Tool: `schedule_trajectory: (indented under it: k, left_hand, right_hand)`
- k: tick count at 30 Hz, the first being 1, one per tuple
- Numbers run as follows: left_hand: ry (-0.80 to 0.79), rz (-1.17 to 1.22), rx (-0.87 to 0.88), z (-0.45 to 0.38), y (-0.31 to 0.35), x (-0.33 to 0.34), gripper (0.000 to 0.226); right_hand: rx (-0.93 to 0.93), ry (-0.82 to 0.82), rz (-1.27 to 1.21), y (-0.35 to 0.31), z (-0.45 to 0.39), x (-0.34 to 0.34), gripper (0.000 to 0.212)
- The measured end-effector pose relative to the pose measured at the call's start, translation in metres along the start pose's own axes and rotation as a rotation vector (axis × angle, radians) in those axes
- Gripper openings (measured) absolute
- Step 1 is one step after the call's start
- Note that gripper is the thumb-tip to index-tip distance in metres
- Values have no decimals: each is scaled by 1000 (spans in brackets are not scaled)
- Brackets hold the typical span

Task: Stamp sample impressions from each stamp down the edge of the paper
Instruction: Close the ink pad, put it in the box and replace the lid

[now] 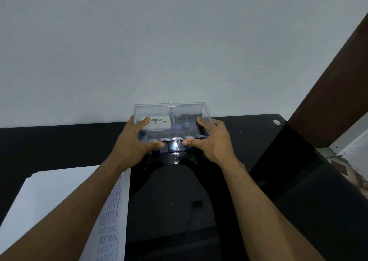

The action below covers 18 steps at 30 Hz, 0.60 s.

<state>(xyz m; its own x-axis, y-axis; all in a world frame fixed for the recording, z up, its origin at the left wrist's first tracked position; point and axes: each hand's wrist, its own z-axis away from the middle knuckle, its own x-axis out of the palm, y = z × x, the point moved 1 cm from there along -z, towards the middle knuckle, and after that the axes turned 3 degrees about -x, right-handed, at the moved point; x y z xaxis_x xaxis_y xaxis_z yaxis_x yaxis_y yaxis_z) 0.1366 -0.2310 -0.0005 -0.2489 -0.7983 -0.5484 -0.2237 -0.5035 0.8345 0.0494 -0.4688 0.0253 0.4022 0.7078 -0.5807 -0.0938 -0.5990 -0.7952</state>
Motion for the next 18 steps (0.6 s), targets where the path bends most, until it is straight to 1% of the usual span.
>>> schedule_trajectory:
  k: [8, 11, 15, 18]
  left_hand:
    - [-5, -33, -18, 1, 1, -1, 111]
    - [18, -66, -9, 8, 6, 1, 106]
    - [74, -201, 25, 35, 15, -6, 100]
    - [76, -243, 6, 70, 13, -25, 94]
  right_hand:
    - [37, -14, 17, -2, 4, 0, 94]
    - [41, 0, 141, -4, 8, 4, 92]
    - [-49, 24, 371, -15, 27, 12, 74]
    - [-72, 6, 430, -25, 54, 18, 75]
